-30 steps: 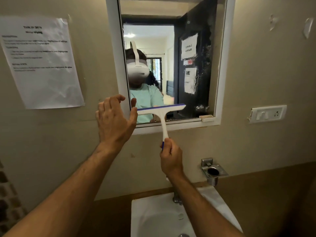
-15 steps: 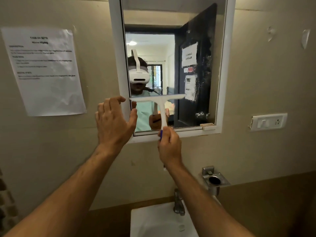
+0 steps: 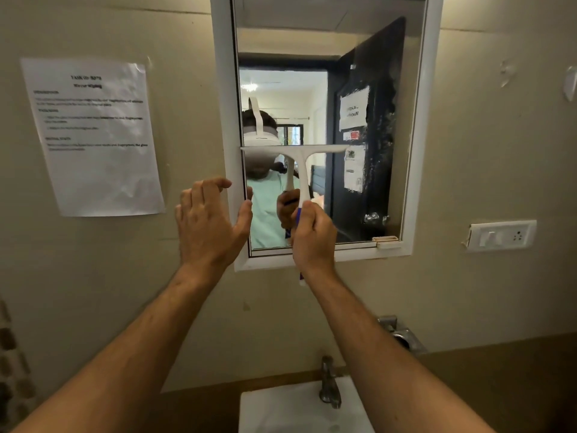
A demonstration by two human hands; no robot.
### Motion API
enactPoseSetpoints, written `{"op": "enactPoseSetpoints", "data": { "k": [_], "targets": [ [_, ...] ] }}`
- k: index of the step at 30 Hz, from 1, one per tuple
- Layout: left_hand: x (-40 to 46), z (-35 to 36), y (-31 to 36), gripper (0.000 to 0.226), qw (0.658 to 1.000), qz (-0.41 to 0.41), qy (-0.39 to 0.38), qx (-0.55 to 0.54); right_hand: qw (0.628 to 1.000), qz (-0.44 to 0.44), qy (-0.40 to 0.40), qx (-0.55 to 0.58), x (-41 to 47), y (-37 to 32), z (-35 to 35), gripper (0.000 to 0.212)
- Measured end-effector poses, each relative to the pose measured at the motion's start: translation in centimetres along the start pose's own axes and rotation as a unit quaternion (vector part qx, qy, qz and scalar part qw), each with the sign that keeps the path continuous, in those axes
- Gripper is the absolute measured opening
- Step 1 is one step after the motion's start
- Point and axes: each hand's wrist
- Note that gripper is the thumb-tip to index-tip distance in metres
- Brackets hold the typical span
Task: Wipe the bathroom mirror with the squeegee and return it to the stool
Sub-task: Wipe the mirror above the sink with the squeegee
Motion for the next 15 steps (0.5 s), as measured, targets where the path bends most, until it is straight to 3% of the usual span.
{"op": "enactPoseSetpoints", "data": {
  "k": [9, 15],
  "targets": [
    [0.3, -0.5, -0.6, 0.049, 1.0, -0.006, 0.012, 0.006, 0.998, 0.037, -0.046, 0.027, -4.6, 8.2, -1.5, 0.031],
    [1.7, -0.4, 0.1, 0.048, 1.0, 0.008, 0.021, 0.008, 1.0, 0.002, -0.006, 0.029, -0.1, 1.9, -0.4, 0.033]
  ]
}}
Point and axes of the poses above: each hand's wrist, its own x-axis towards the middle knuckle, its own z-axis out of the palm, y = z × x, and after that the axes turned 15 degrees about z, right-handed
